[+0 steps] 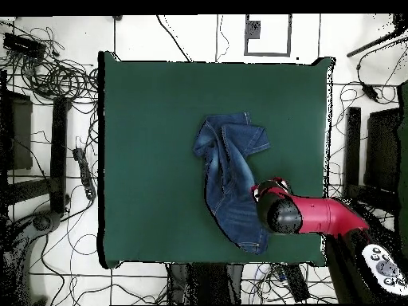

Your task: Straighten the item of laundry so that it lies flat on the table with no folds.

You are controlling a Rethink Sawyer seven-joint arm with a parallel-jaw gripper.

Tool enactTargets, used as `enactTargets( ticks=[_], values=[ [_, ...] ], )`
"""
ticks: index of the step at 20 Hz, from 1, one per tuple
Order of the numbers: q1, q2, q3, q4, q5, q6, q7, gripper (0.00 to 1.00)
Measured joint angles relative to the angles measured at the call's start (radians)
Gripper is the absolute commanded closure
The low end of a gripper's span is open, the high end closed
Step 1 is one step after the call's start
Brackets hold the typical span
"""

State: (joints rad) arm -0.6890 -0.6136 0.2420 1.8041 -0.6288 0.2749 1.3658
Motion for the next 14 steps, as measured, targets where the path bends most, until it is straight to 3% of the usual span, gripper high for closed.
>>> enactTargets(
  ticks=[9, 14],
  values=[
    [-0.071, -0.030, 0.003, 0.002, 0.018, 0.000, 0.000, 0.00],
    [-0.056, -0.018, 0.003, -0.026, 0.054, 0.001, 0.000, 0.00]
  ],
)
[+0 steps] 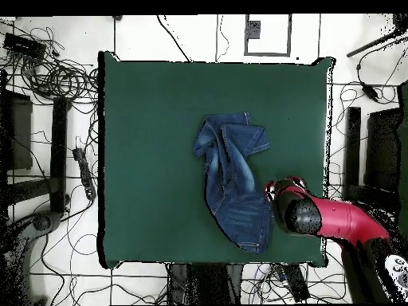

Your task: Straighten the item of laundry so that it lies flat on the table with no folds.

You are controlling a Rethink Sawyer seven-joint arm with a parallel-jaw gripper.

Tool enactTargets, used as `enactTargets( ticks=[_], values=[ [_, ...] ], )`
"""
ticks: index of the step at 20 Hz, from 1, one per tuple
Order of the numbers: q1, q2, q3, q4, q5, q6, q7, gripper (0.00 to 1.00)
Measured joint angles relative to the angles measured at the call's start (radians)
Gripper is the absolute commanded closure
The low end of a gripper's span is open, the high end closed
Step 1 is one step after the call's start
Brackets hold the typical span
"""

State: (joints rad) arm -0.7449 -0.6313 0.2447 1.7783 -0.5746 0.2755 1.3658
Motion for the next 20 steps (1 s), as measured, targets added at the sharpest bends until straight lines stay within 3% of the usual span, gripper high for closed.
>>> enactTargets(
  ticks=[9, 20],
  values=[
    [0.099, 0.069, 0.000, -0.121, 0.074, 0.059, 0.000, 0.00],
    [0.156, 0.156, 0.000, -0.232, 0.102, 0.084, 0.000, 0.00]
  ],
)
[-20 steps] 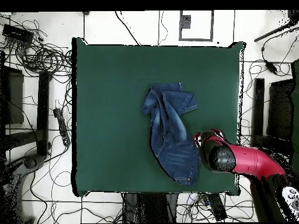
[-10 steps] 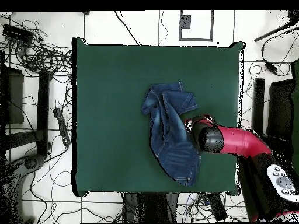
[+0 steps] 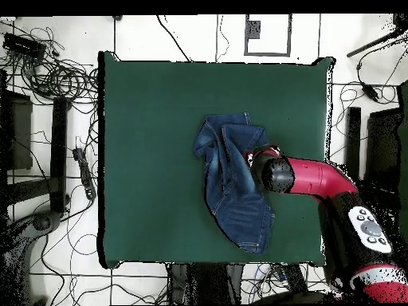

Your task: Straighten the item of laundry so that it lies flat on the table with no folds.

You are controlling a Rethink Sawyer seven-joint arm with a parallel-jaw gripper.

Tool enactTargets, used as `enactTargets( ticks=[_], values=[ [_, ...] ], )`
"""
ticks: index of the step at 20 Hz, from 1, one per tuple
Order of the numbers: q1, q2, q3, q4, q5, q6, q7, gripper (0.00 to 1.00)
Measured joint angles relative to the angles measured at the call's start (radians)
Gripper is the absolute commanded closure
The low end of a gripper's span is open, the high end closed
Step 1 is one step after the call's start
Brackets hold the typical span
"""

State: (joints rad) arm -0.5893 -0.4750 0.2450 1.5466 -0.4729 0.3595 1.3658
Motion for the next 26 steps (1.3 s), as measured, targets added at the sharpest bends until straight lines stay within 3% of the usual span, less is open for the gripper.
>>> enactTargets(
  ticks=[13, 14, 26],
  values=[
    [0.017, 0.085, 0.000, -0.107, 0.008, 0.001, 0.000, 0.00],
    [0.021, 0.095, -0.001, -0.127, 0.008, 0.000, 0.000, 1.00],
    [0.024, 0.120, 0.000, -0.164, 0.023, 0.001, 0.000, 1.00]
  ],
)
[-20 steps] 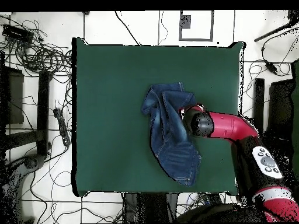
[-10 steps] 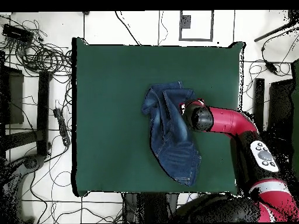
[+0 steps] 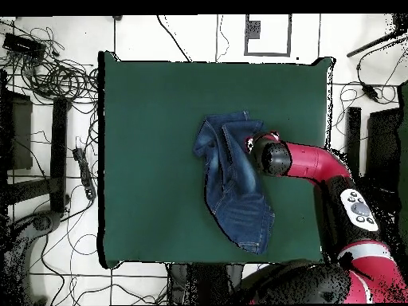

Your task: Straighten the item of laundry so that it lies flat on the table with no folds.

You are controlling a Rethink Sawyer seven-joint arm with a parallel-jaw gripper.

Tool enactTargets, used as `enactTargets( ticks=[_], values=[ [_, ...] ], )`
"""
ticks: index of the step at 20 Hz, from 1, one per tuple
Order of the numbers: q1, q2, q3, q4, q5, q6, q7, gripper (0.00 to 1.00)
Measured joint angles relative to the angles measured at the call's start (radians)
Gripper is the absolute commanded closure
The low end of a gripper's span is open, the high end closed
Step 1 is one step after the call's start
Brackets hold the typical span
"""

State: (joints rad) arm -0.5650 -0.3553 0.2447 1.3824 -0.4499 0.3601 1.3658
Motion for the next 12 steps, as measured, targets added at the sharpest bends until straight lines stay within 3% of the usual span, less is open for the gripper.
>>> enactTargets(
  ticks=[8, 9, 12],
  values=[
    [-0.022, 0.003, 0.021, 0.000, 0.007, 0.000, 0.000, 1.00],
    [-0.022, 0.003, 0.021, 0.000, 0.009, 0.000, 0.000, 0.00],
    [-0.022, 0.002, 0.021, -0.001, 0.009, -0.001, 0.000, 0.00]
  ],
)
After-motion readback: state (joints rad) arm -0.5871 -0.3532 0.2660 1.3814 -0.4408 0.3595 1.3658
